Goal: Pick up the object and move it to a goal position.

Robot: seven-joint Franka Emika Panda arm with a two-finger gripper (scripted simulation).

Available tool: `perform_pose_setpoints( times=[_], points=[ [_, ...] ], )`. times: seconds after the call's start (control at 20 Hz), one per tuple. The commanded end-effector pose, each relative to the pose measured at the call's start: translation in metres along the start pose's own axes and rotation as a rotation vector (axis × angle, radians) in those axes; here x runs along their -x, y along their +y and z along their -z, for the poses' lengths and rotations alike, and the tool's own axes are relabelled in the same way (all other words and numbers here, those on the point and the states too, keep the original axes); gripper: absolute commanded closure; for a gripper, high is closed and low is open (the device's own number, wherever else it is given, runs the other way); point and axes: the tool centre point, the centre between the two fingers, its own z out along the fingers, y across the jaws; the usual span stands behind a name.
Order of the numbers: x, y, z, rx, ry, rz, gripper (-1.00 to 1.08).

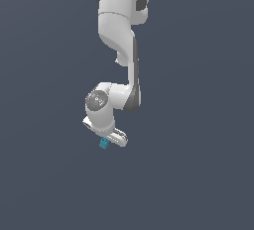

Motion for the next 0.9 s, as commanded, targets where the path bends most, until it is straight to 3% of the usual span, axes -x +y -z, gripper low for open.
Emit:
perform_pose_setpoints(
  times=[0.0,0.5,0.85],
  points=[
    [0.000,0.000,0.000,0.000,0.001,0.000,1.08],
    [0.000,0.000,0.003,0.000,0.001,0.000,1.08],
    [-0.001,0.000,0.033,0.000,0.001,0.000,1.08]
  ],
)
